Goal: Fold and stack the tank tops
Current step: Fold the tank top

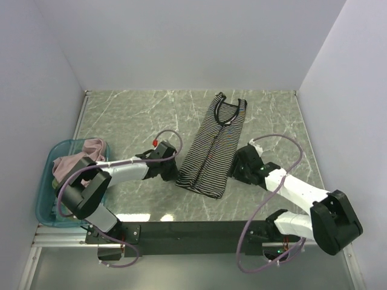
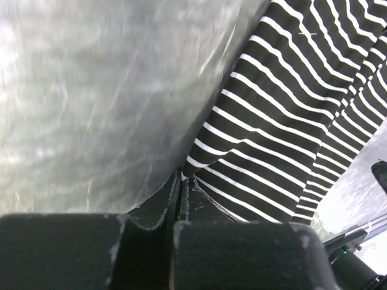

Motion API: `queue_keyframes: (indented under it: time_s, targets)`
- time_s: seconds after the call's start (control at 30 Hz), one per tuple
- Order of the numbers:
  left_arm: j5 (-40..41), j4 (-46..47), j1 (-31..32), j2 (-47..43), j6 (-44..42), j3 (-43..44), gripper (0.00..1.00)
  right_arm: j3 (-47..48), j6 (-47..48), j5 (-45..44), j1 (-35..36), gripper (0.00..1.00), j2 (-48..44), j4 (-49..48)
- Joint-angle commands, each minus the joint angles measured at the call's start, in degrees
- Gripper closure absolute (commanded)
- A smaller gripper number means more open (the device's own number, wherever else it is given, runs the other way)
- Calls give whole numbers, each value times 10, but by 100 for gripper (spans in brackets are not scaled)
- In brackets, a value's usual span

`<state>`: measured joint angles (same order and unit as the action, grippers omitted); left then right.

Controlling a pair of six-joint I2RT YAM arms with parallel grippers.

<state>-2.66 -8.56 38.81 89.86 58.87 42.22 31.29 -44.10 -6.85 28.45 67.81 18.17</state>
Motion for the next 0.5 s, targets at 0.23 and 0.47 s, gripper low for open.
queue_keyframes:
  time_s: [0.23,0.47]
  targets:
    - [40,-48,68,-6,8,-54,91,-54,-130,-41,159,37,-93,53]
    - [87,-136,66,-84,-60,7,58,-43,-192,-77,237,38,-61,86]
